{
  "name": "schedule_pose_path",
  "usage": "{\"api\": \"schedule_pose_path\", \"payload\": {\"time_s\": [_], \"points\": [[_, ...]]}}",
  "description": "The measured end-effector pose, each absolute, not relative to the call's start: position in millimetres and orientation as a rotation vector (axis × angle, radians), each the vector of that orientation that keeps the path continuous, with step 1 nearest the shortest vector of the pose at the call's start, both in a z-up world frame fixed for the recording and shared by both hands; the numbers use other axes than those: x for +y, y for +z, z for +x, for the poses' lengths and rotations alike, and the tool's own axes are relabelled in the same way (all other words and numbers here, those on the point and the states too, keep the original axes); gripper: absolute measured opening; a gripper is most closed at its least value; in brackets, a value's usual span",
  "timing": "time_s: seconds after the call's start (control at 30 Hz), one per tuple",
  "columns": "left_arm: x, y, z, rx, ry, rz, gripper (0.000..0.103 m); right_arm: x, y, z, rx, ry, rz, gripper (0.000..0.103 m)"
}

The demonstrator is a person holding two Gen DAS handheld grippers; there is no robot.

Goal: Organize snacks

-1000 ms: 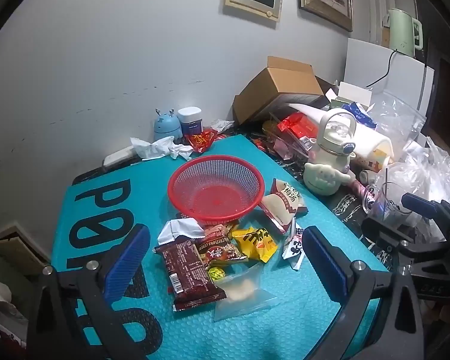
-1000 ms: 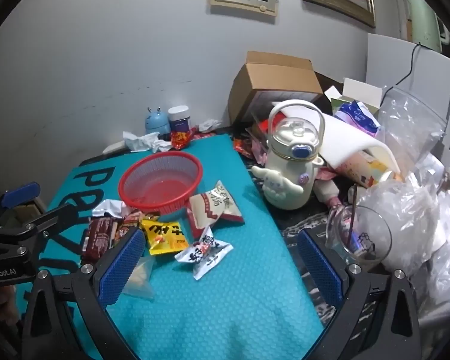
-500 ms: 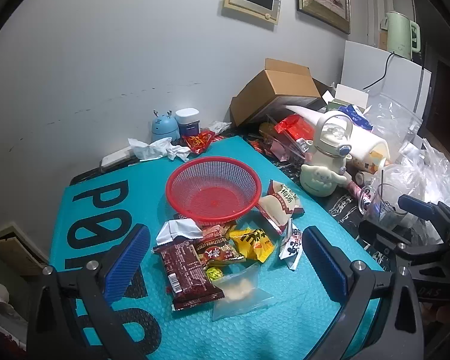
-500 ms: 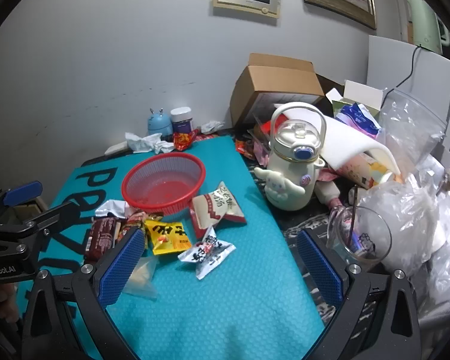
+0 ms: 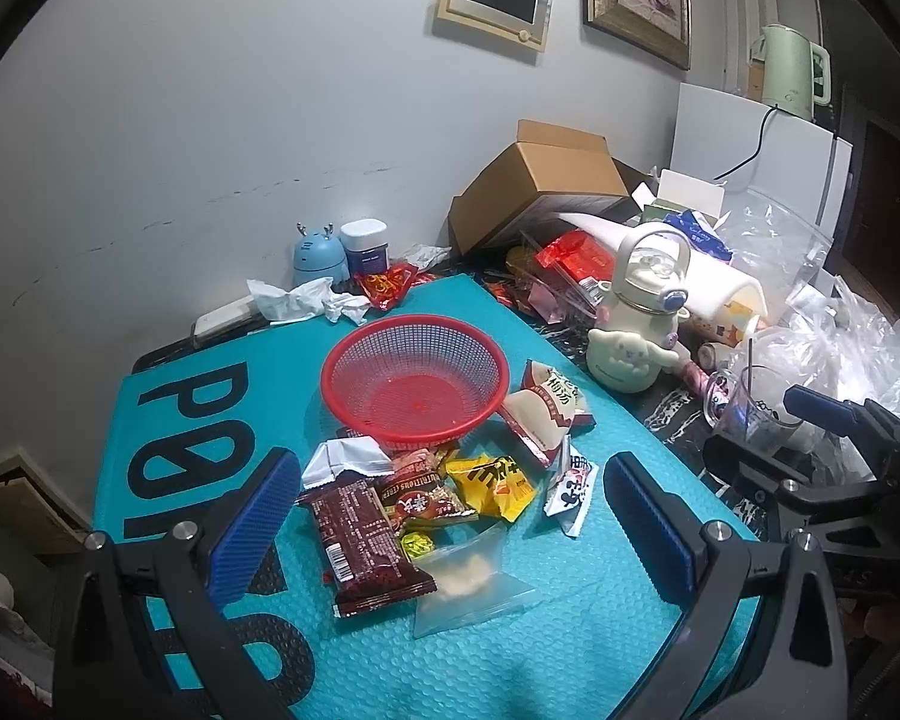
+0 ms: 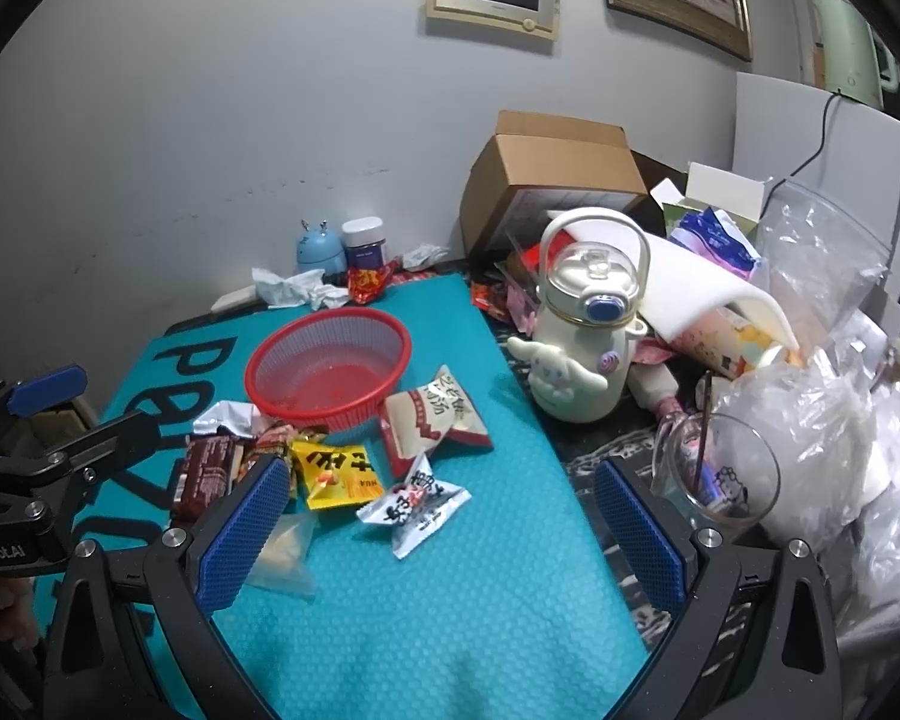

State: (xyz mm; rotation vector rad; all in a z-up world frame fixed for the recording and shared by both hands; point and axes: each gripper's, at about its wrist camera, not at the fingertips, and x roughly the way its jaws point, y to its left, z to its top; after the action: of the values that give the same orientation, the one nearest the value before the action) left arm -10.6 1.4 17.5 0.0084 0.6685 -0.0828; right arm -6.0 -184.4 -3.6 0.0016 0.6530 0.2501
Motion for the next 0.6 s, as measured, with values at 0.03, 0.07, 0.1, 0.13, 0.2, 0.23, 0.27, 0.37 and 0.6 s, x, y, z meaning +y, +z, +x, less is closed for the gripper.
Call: {"api": "schedule_pose_path", "payload": {"time_s": [0.03,0.07,0.1,0.13,0.2,0.23,0.27,0.37,0.6], "points": [[1.0,17.6,-10.3,0.669,-0.085,0.007,0.103,-184.1,-3.2,-5.9,0.652,0.250,0.002,0.103],[0.6,17.7,-9.9,0.668,-0.085,0.007,0.103,-183.9,-3.0,-5.9,0.652,0.249,0.001,0.103],[-0.1,17.8,-9.3,0.668,-0.085,0.008,0.103,-184.3,-3.2,-7.1,0.650,0.250,0.002,0.103],[-0.7,17.7,-8.6,0.669,-0.085,0.010,0.103,-183.9,-3.0,-7.2,0.650,0.250,0.001,0.103],[-1.9,17.5,-6.9,0.669,-0.086,0.010,0.103,-184.7,-2.8,-7.3,0.649,0.251,0.002,0.103],[-2.4,17.4,-6.0,0.669,-0.087,0.009,0.103,-184.5,-2.6,-7.3,0.649,0.251,0.002,0.103],[-3.0,17.3,-4.9,0.670,-0.088,0.008,0.103,-184.4,-2.4,-7.2,0.649,0.251,0.002,0.103],[1.2,17.3,-12.7,0.666,-0.089,0.002,0.103,-184.1,-1.9,-7.6,0.648,0.252,0.001,0.103],[0.8,16.9,-13.6,0.666,-0.091,0.002,0.103,-184.8,-0.6,-8.1,0.645,0.256,0.000,0.103]]}}
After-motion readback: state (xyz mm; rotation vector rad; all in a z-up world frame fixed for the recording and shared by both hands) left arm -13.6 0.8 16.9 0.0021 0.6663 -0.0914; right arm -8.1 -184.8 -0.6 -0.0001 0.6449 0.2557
